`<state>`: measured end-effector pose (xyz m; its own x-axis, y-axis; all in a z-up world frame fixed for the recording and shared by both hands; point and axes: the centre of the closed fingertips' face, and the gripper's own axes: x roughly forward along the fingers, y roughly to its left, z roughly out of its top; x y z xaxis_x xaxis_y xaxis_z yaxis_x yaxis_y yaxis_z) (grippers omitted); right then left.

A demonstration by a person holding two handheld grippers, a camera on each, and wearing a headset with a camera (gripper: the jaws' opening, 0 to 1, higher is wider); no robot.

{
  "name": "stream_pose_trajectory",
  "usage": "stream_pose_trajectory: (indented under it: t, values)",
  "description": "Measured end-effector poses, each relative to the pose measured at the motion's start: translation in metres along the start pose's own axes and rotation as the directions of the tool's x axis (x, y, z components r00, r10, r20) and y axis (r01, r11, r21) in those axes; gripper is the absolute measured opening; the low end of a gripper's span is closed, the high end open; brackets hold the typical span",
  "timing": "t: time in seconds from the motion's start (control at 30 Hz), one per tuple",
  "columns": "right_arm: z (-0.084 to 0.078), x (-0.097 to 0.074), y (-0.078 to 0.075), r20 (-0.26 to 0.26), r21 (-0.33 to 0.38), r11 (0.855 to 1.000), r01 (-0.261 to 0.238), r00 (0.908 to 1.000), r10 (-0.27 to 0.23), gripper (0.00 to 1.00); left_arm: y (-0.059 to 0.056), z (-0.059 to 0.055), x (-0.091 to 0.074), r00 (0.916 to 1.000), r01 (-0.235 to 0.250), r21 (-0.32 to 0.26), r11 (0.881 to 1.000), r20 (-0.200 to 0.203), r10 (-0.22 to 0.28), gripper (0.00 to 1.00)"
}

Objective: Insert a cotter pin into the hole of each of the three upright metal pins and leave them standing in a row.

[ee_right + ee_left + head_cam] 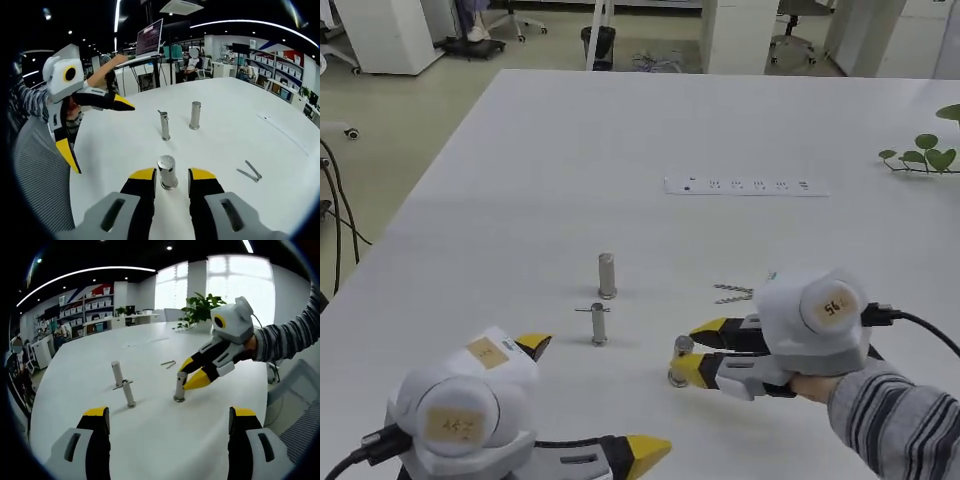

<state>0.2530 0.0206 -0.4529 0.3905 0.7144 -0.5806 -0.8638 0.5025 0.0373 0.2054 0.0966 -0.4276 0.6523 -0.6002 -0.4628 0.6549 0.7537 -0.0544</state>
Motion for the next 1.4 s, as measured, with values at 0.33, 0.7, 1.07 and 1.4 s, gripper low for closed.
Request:
stream_pose_trajectory:
  t: [0.33,0.7,1.07,1.4]
  values:
    - [-0.011,-0.023,-0.03,-0.049,-0.01,1.0,0.028,0.9984,-0.028,0.23,0.001,-0.003,0.002,0.9998,-0.018,0.015,1.0,-0.013,0.018,0.97]
    - [-0.019,-0.032,-0.069,-0.154,-0.114,0.993,0.039,0.9865,-0.056,0.23,0.002,-0.003,0.003,0.9998,-0.015,-0.003,1.0,-0.011,0.015,0.97]
    - [-0.018,-0.026,-0.093,-0.243,-0.191,0.982,0.006,0.9684,-0.054,0.21,0.008,-0.007,0.002,0.9992,-0.036,0.002,0.999,-0.017,0.036,0.96]
    - [-0.02,-0.012,-0.113,-0.303,-0.207,0.978,0.001,0.9507,-0.065,0.17,0.008,-0.005,0.003,0.9994,-0.035,0.012,0.999,-0.006,0.035,0.94]
